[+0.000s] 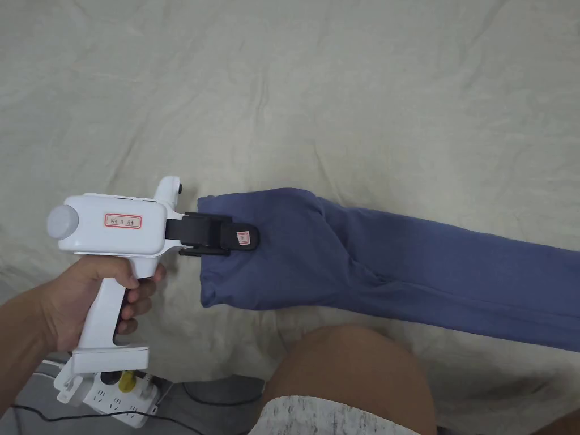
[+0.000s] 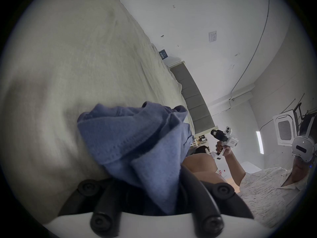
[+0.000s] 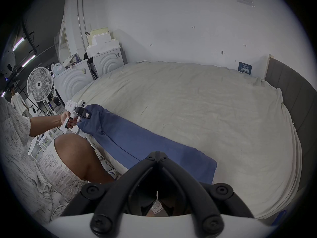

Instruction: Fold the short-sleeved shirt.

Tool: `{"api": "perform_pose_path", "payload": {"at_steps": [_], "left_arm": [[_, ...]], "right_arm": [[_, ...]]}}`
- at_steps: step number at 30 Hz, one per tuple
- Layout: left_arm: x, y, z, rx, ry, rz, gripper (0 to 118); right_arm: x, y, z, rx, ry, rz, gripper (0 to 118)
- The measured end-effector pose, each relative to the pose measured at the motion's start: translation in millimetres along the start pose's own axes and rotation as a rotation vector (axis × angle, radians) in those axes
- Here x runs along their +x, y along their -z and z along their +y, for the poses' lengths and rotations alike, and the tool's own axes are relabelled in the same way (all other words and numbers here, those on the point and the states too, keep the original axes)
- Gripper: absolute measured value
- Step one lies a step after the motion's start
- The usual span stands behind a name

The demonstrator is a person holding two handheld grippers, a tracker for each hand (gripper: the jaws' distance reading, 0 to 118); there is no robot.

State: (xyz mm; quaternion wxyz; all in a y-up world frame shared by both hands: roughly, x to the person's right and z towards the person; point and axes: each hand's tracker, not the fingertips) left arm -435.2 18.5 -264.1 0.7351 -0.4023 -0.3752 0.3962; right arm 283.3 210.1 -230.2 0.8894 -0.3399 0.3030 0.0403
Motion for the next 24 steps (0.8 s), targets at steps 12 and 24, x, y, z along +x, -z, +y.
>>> {"api": "perform_pose_path", "payload": {"at_steps": [12, 24], "left_arm": [[19, -23, 28, -0.001, 0.033, 0.093, 6], [12, -57, 41, 0.029, 0.008, 0.205, 6]], "right_arm": [[12, -3, -3, 0.012, -0.008, 0.029, 0], [19, -1, -7, 0.03, -0.004, 0.045, 0]]}}
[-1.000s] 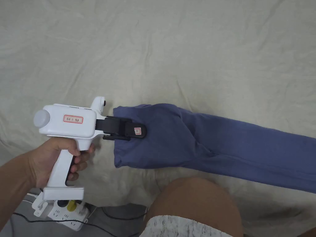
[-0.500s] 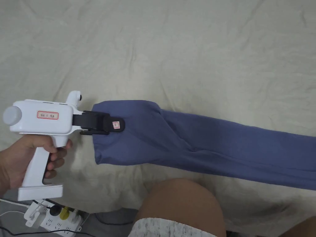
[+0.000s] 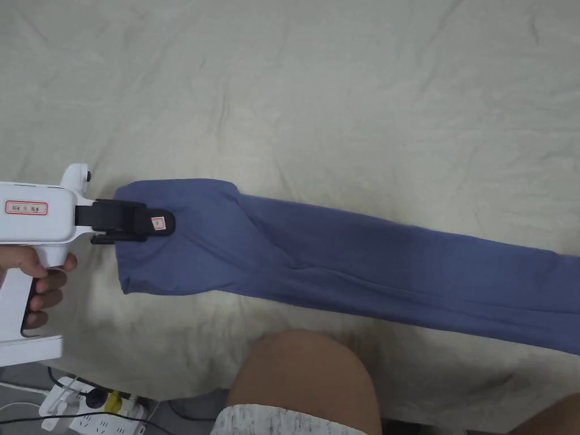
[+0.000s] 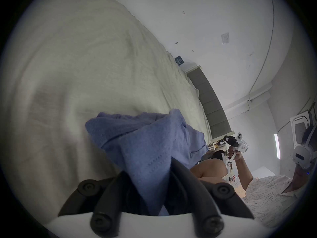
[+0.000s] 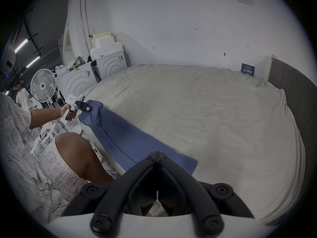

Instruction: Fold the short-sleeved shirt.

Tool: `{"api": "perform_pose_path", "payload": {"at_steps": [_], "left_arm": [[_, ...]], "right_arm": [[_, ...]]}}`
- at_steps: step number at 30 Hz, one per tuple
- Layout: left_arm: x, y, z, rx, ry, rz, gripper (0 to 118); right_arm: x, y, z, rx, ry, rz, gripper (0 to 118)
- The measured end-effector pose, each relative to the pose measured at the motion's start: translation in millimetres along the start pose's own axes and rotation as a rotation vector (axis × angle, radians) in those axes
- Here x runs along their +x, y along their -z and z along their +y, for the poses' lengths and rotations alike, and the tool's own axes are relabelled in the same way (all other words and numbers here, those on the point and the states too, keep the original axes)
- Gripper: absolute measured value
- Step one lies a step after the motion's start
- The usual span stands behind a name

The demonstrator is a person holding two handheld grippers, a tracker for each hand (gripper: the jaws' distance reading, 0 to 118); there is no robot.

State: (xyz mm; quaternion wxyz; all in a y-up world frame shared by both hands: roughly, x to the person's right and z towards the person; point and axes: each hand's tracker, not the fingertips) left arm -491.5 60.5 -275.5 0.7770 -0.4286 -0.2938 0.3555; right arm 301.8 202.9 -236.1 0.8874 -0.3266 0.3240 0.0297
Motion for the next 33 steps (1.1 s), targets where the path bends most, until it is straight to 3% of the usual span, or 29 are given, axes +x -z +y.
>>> {"api": "perform_pose_path", "payload": {"at_steps": [17, 21, 33], "left_arm": [[51, -53, 29, -0.008, 0.02, 0.273, 6], [92, -39, 31, -0.048, 0.091, 0.391, 6], [190, 47, 14, -0.168, 0.199, 0.412, 6]], "right_arm": [[27, -9, -10, 0.053, -0.003, 0.049, 0], [36, -14, -8, 0.079, -0.008, 0.062, 0], [53, -30, -7, 0.126, -0.016, 0.074, 0]]}}
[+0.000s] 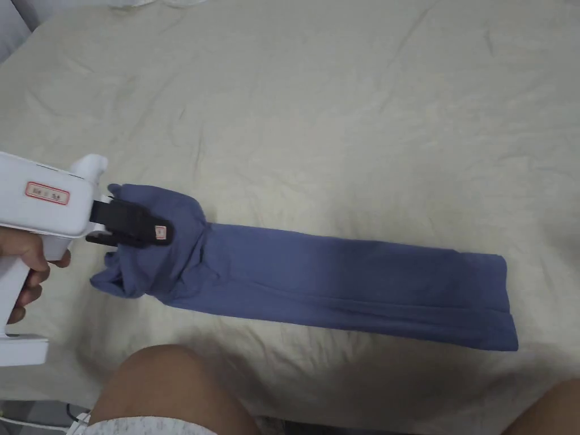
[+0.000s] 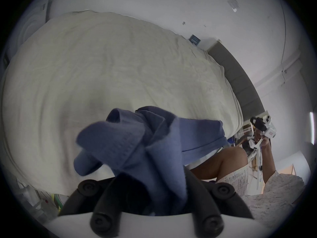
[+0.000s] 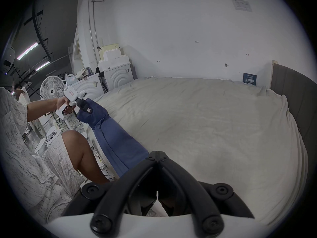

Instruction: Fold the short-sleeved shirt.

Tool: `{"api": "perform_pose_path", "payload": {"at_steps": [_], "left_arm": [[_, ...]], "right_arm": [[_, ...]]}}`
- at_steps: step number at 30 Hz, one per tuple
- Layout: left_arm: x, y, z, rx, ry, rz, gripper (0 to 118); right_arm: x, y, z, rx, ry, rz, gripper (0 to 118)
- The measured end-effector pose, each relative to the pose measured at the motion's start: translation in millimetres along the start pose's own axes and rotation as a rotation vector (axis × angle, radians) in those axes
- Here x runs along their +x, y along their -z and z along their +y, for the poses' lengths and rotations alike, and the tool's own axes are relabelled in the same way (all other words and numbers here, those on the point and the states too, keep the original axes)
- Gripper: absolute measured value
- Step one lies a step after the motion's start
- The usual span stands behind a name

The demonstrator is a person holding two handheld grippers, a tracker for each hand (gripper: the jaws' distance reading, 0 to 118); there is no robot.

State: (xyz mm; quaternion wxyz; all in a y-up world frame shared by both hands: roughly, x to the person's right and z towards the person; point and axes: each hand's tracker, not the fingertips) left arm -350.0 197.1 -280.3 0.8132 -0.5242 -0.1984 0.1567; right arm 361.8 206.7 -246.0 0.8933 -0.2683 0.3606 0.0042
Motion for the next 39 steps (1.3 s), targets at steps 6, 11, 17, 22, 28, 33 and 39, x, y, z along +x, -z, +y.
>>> {"api": "perform_pose_path", "payload": {"at_steps": [6, 11, 17, 22, 28, 33, 39], "left_arm": [[48, 45, 7, -0.098, 0.07, -0.039, 6], [73, 81, 16, -0.128, 0.09, -0.024, 6], [93, 117, 28, -0.149, 0.028, -0.001, 6], [100, 142, 31, -0.174, 0.014, 0.007, 11], [103, 152, 32, -0.141, -0.04, -0.129, 63], [101, 153, 39, -0.112, -0.051, -0.197, 72], [81, 117, 44, -0.046, -0.085, -0.408, 70]], "right_arm": [[7, -10, -7, 0.003, 0.015, -0.018, 0], [9, -17, -11, 0.002, 0.021, -0.029, 0], [8, -19, -12, -0.002, 0.025, -0.045, 0], [8, -20, -12, -0.009, 0.027, -0.055, 0], [10, -17, -12, -0.015, 0.034, -0.054, 0], [7, -12, -11, -0.022, 0.035, -0.051, 0], [9, -13, -11, -0.028, 0.035, -0.052, 0]]}}
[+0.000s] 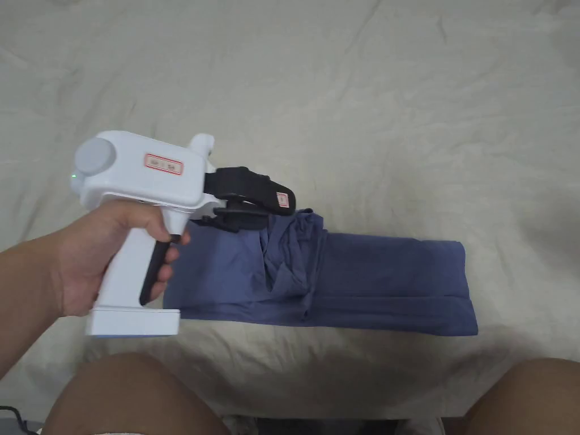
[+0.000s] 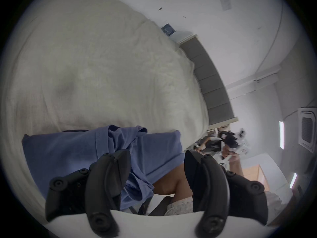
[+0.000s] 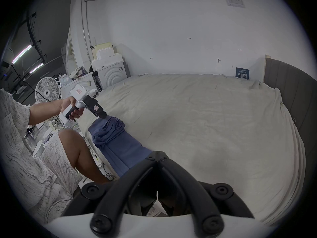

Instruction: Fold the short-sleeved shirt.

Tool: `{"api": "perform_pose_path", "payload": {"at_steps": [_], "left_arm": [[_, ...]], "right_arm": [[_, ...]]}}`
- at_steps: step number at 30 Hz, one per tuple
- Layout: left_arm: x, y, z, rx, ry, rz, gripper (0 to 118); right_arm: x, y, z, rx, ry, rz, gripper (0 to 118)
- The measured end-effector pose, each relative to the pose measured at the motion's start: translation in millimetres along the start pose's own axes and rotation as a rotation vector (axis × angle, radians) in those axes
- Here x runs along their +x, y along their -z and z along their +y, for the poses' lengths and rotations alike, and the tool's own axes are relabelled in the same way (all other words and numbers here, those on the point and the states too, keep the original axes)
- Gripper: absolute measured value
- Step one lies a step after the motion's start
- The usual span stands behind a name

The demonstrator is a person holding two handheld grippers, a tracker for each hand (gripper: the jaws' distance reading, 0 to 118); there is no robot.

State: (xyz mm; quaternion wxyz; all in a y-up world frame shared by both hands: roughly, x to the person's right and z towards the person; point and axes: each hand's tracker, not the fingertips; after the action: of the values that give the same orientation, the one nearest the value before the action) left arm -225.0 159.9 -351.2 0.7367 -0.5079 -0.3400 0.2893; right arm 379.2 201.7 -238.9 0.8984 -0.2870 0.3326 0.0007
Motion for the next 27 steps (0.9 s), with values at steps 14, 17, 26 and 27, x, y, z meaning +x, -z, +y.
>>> {"api": "perform_pose_path", "payload": {"at_steps": [14, 17, 26, 27], "left_arm": [[-50, 21, -29, -0.177, -0.063, -0.076, 1], [-41, 48, -36, -0.27, -0.024, -0.051, 1], [-24, 103, -47, -0.37, -0.023, -0.108, 1], [-23, 102, -47, -0.372, -0.026, -0.125, 1]], "right_arm": [[-1, -6, -1, 0.001, 0.015, -0.025, 0], [-1, -11, -1, 0.001, 0.014, -0.028, 0], [3, -22, 3, -0.003, 0.022, -0.059, 0], [4, -23, 4, -0.004, 0.025, -0.059, 0]]}}
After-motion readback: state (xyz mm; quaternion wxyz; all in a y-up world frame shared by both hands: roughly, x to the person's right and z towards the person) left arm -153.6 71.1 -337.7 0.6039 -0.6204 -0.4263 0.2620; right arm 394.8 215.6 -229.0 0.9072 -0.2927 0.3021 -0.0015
